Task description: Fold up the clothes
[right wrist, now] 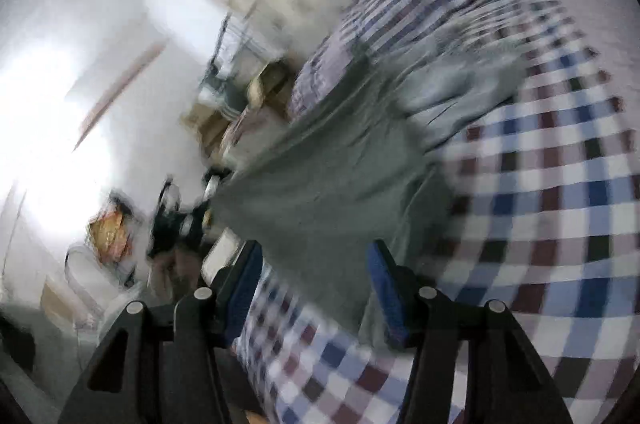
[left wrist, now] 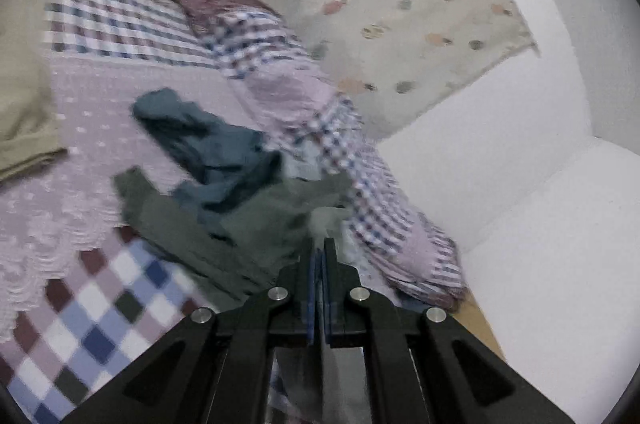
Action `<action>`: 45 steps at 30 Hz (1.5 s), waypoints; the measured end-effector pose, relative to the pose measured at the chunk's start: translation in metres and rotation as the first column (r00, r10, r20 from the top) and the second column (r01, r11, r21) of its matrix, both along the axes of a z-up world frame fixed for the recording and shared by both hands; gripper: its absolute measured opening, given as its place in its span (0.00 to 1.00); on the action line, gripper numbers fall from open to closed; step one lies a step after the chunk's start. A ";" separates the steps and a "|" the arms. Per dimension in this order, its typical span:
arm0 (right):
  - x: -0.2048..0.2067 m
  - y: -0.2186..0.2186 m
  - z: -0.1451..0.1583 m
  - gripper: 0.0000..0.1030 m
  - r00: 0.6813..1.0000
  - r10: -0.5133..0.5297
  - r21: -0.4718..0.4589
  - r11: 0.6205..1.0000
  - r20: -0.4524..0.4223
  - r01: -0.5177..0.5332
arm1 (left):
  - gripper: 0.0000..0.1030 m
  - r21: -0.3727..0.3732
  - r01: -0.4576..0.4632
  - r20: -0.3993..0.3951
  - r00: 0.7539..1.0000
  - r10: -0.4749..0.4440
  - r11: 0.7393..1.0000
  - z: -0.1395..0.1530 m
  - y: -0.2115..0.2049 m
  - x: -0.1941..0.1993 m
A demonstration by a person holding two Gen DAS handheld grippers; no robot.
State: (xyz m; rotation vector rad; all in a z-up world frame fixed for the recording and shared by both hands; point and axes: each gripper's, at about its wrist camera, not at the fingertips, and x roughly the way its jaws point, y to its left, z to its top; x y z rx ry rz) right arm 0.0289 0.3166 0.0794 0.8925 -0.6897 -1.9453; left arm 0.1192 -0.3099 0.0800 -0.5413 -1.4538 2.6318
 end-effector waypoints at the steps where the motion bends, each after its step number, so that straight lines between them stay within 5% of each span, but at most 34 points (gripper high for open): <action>1: -0.003 0.007 -0.003 0.58 0.998 -0.057 0.003 0.998 0.022 0.057 | 0.01 -0.001 -0.016 0.025 1.000 0.016 1.000 -0.003 -0.002 0.000; 4: -0.012 0.018 -0.018 0.58 0.989 -0.117 0.118 0.987 0.092 0.106 | 0.01 -0.015 -0.046 0.045 0.998 0.047 0.999 -0.005 -0.007 0.000; 6: -0.010 0.011 -0.025 0.58 0.996 -0.054 0.241 0.970 0.071 0.035 | 0.01 -0.029 -0.053 0.030 0.998 0.054 0.998 -0.001 -0.008 0.000; 11: 0.008 -0.024 -0.040 0.58 0.984 0.167 0.338 0.924 0.064 -0.178 | 0.01 0.009 -0.069 0.036 0.997 0.069 0.998 -0.006 -0.014 -0.003; 15: 0.015 -0.048 -0.052 0.54 0.974 0.220 0.439 0.871 0.050 -0.219 | 0.01 0.007 -0.064 0.041 0.997 0.064 0.998 -0.007 -0.008 -0.005; 17: 0.012 -0.056 -0.051 0.04 0.970 0.242 0.429 0.874 0.026 -0.229 | 0.01 0.002 -0.068 0.026 0.997 0.068 0.998 -0.004 -0.007 -0.004; 21: 0.002 -0.029 -0.020 0.04 0.977 0.209 0.112 0.973 -0.036 -0.203 | 0.01 0.027 -0.087 -0.028 0.996 0.088 0.996 0.000 -0.012 0.004; 25: -0.030 0.009 -0.030 0.07 0.996 -0.004 -0.029 1.000 0.084 0.006 | 0.01 0.021 -0.098 0.060 0.994 0.097 0.995 -0.012 -0.018 -0.004; 28: -0.053 0.025 -0.070 0.26 0.954 -0.116 0.117 0.989 0.277 0.086 | 0.01 0.009 -0.100 0.134 0.986 0.098 0.995 -0.021 -0.020 -0.012; 30: -0.058 0.028 -0.085 0.32 0.938 -0.134 0.159 0.983 0.320 0.086 | 0.01 0.012 -0.108 0.156 0.982 0.105 0.994 -0.026 -0.022 -0.014; 33: -0.060 0.035 -0.092 0.38 0.934 -0.124 0.150 0.986 0.335 0.077 | 0.01 0.017 -0.116 0.169 0.979 0.112 0.993 -0.030 -0.023 -0.016; 37: -0.050 0.045 -0.078 0.59 0.955 -0.107 0.147 0.987 0.276 0.068 | 0.01 0.004 -0.112 0.189 0.976 0.109 0.994 -0.032 -0.020 -0.020; 45: -0.040 0.006 -0.061 0.62 0.974 -0.060 0.140 0.990 0.217 0.029 | 0.01 -0.002 -0.139 0.209 0.968 0.136 0.990 -0.037 -0.023 -0.018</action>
